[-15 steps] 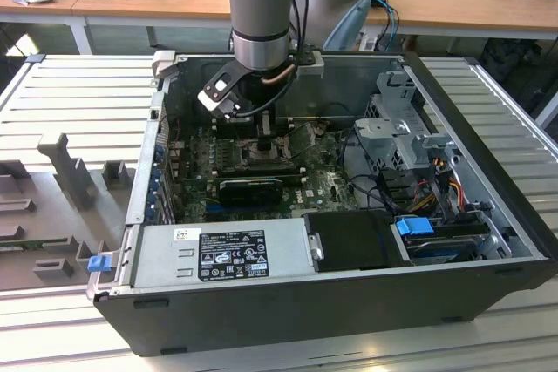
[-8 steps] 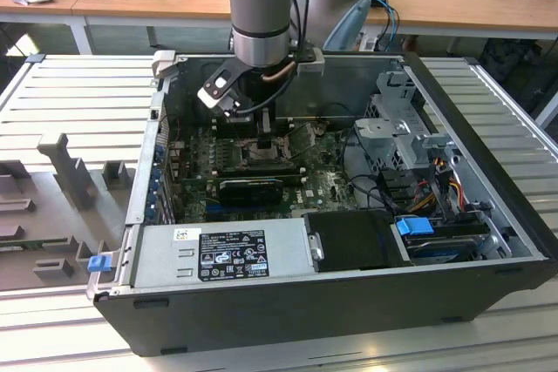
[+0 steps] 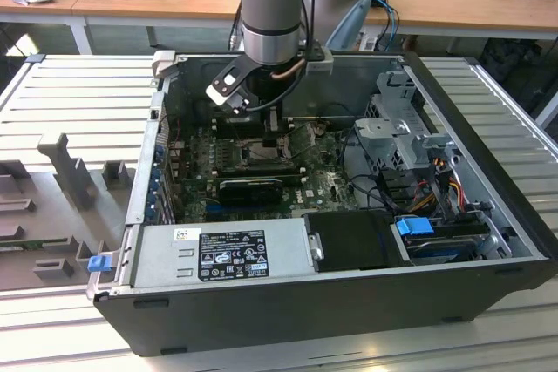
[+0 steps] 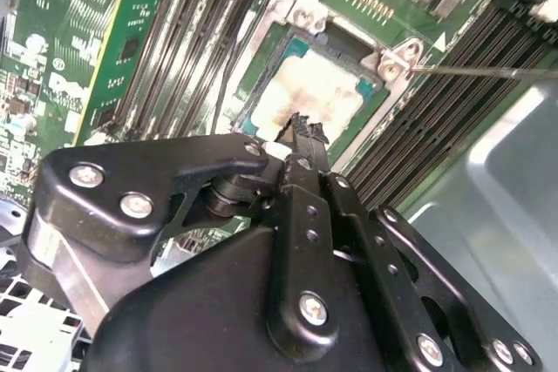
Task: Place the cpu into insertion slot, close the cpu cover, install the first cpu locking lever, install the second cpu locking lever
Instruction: 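Close the cpu cover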
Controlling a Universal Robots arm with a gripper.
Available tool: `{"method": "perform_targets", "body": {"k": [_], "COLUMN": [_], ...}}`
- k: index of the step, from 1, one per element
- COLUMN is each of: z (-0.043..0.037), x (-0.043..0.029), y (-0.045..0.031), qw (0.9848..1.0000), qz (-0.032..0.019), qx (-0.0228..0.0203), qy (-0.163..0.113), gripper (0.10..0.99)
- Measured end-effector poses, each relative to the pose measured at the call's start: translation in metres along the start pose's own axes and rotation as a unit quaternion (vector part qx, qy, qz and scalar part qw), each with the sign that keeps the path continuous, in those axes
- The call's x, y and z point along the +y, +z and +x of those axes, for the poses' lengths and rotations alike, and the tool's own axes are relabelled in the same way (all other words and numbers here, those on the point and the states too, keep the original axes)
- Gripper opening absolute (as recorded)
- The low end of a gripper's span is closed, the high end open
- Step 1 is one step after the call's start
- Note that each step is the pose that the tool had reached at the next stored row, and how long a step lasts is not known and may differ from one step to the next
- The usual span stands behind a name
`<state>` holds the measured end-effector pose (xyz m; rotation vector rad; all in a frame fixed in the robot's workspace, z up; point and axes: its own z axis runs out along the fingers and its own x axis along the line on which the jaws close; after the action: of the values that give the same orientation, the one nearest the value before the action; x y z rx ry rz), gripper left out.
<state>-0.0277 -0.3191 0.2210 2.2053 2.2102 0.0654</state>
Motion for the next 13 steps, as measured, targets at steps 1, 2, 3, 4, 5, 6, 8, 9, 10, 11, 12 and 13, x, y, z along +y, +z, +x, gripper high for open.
{"method": "perform_targets", "body": {"k": [1,2,3,4,5,6,8,9,10,11,12,13], "z": [-0.0001,-0.0001,0.0,0.0,0.0001,0.0001,0.0002,0.0003,0.0003,0.0002,0.0002,0.0002], "x": [0.0007,0.0009,0.0008,0.0009,0.001,0.0011,0.0014,0.0015,0.0029,0.0048,0.0059,0.0076], "y": [-0.0001,-0.0001,-0.0004,-0.0012,-0.0044,-0.007,-0.0127,-0.0131,-0.0133,-0.0133,-0.0132,-0.0131], "qw": [1.0,1.0,1.0,1.0,1.0,1.0,1.0,1.0,1.0,1.0,1.0,1.0], "qz": [0.0019,0.0027,0.0029,0.003,0.003,0.003,0.003,0.0029,0.003,0.003,0.003,0.003], "qx": [-0.0001,0.0007,0.0008,0.0007,0.0008,0.0008,0.0008,0.001,0.0009,0.0008,0.0008,0.0009], "qy": [0.0,0.0,0.0,0.001,0.001,0.001,0.001,0.001,0.0,0.001,0.001,0.001], "gripper": [0.106,0.106,0.106,0.106,0.106,0.106,0.106,0.106,0.106,0.106,0.106,0.106]}}
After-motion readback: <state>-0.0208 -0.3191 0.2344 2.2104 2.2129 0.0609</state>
